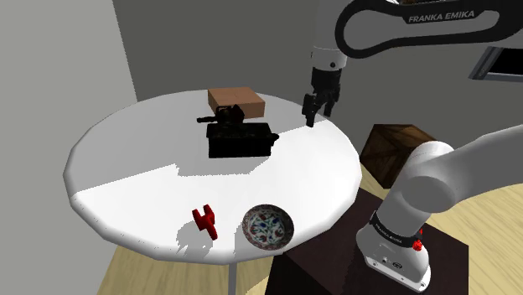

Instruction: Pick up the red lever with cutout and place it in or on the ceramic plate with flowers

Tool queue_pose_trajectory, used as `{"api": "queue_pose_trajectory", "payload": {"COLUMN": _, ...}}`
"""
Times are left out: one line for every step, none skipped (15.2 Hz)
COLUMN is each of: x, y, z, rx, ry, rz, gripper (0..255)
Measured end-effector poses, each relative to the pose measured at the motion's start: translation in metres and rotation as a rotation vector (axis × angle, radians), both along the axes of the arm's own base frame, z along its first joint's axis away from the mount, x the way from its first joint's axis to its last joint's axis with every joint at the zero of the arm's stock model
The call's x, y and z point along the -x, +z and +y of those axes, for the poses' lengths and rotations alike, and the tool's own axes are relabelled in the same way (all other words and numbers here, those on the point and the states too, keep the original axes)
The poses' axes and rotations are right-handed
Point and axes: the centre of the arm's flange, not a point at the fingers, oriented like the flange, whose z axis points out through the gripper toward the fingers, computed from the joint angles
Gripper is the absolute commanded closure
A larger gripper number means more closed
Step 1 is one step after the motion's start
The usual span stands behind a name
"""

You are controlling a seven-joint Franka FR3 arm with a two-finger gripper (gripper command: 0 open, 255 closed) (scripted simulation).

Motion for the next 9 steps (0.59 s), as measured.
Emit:
{"api": "queue_pose_trajectory", "payload": {"x": -0.005, "y": -0.009, "z": 0.009, "rx": -0.002, "ry": 0.002, "rz": -0.001, "gripper": 0}}
{"api": "queue_pose_trajectory", "payload": {"x": -0.008, "y": -0.017, "z": 0.018, "rx": -0.004, "ry": 0.004, "rz": -0.003, "gripper": 0}}
{"api": "queue_pose_trajectory", "payload": {"x": -0.014, "y": -0.022, "z": 0.026, "rx": -0.006, "ry": 0.006, "rz": -0.004, "gripper": 0}}
{"api": "queue_pose_trajectory", "payload": {"x": -0.017, "y": -0.031, "z": 0.036, "rx": -0.007, "ry": 0.008, "rz": -0.005, "gripper": 0}}
{"api": "queue_pose_trajectory", "payload": {"x": -0.019, "y": -0.040, "z": 0.046, "rx": -0.009, "ry": 0.010, "rz": -0.006, "gripper": 0}}
{"api": "queue_pose_trajectory", "payload": {"x": -0.022, "y": -0.047, "z": 0.055, "rx": -0.011, "ry": 0.012, "rz": -0.008, "gripper": 0}}
{"api": "queue_pose_trajectory", "payload": {"x": -0.025, "y": -0.054, "z": 0.065, "rx": -0.013, "ry": 0.014, "rz": -0.009, "gripper": 0}}
{"api": "queue_pose_trajectory", "payload": {"x": -0.028, "y": -0.064, "z": 0.075, "rx": -0.014, "ry": 0.016, "rz": -0.009, "gripper": 0}}
{"api": "queue_pose_trajectory", "payload": {"x": -0.033, "y": -0.072, "z": 0.085, "rx": -0.016, "ry": 0.018, "rz": -0.011, "gripper": 0}}
